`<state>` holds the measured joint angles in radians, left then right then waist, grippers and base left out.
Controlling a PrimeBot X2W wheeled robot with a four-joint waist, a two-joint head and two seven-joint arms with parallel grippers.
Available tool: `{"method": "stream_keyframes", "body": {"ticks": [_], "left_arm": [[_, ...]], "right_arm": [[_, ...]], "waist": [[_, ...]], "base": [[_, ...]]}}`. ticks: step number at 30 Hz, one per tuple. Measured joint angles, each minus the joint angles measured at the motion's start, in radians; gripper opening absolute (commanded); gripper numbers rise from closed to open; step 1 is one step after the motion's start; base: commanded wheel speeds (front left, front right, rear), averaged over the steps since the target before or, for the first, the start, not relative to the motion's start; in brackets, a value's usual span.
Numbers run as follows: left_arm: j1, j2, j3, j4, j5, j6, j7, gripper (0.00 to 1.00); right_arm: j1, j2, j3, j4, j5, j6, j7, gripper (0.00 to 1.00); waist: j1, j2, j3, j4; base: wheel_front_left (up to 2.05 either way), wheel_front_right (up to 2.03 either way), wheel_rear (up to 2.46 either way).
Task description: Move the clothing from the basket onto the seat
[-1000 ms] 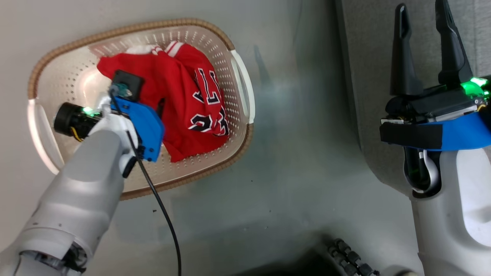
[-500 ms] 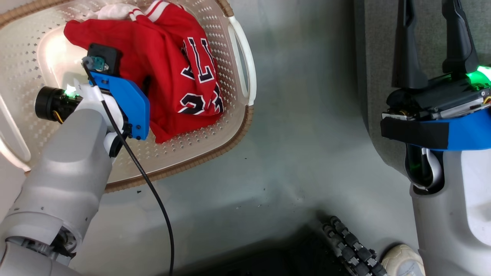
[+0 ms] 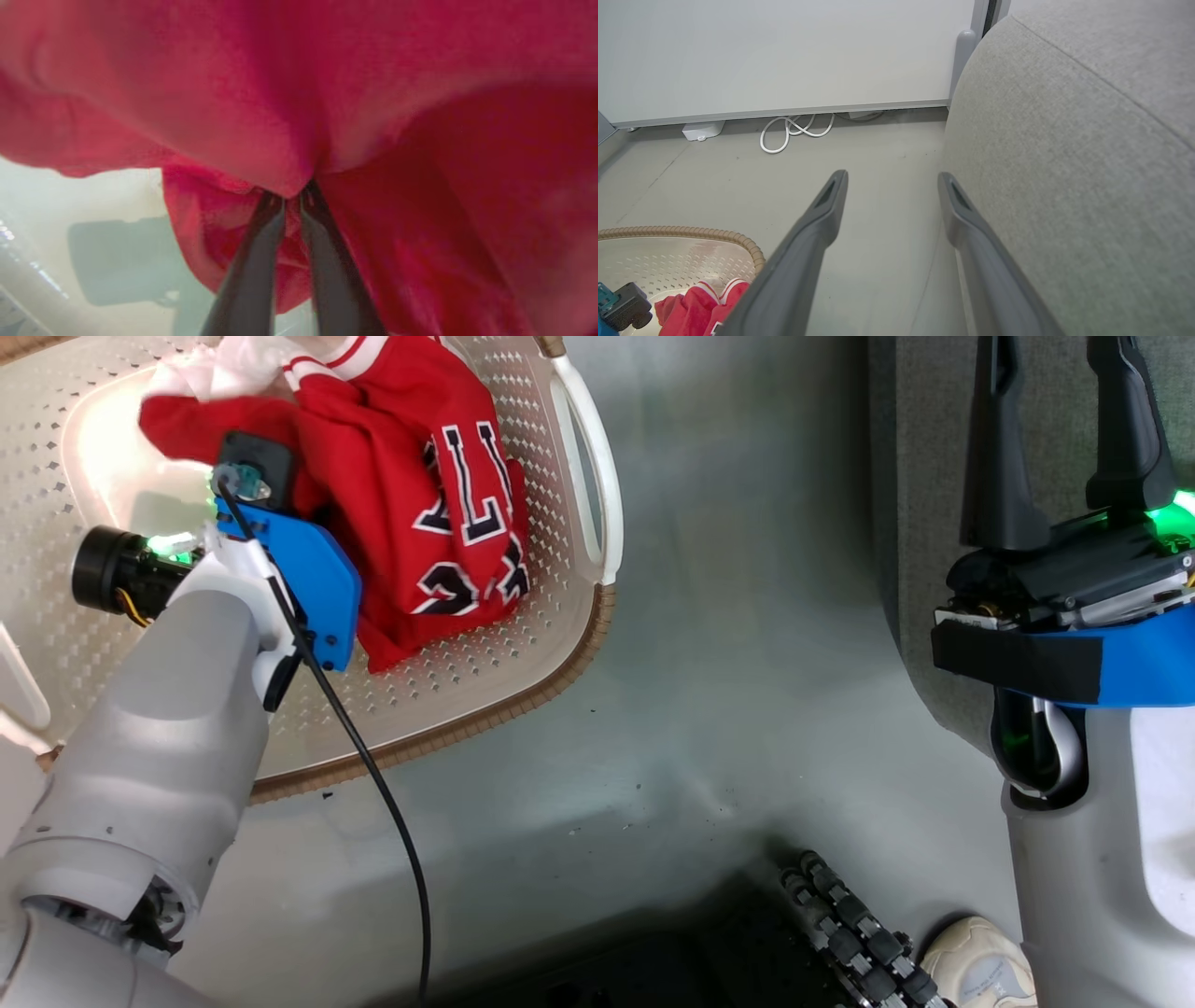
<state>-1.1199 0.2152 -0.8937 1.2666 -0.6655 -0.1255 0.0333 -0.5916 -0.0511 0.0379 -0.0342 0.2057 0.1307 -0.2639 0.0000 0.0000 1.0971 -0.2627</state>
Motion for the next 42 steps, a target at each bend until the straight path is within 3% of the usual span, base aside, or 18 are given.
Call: {"method": "stream_keyframes", "body": {"ticks": [11, 20, 29, 42], "left_arm": [[-0.005, -0.036, -0.004, 0.005, -0.014, 0.000, -0.097, 0.00], [-0.001, -0.078, -0.027, -0.043, -0.040, -0.003, -0.240, 0.00], [0.033, -0.078, -0.031, -0.121, -0.058, -0.003, -0.292, 0.00], [0.179, -0.037, 0.162, -0.440, 0.097, 0.029, -0.295, 0.00]], "right_arm": [[-0.009, 0.000, -0.016, 0.009, -0.021, 0.000, 0.000, 1.00], [-0.002, 0.000, -0.034, 0.031, -0.051, 0.000, 0.000, 1.00], [0.030, 0.000, -0.058, 0.060, -0.075, 0.000, 0.000, 1.00], [0.120, 0.001, -0.077, 0.110, -0.091, 0.000, 0.000, 1.00]], "waist": [[0.0000, 0.0000, -0.038, 0.027], [-0.0001, 0.0000, -0.143, 0.087], [-0.0001, 0.0000, -0.264, 0.136], [-0.0001, 0.0001, -0.485, 0.202]], "base": [[0.00, 0.00, 0.00], [0.00, 0.00, 0.00], [0.00, 0.00, 0.00], [0.00, 0.00, 0.00]]}}
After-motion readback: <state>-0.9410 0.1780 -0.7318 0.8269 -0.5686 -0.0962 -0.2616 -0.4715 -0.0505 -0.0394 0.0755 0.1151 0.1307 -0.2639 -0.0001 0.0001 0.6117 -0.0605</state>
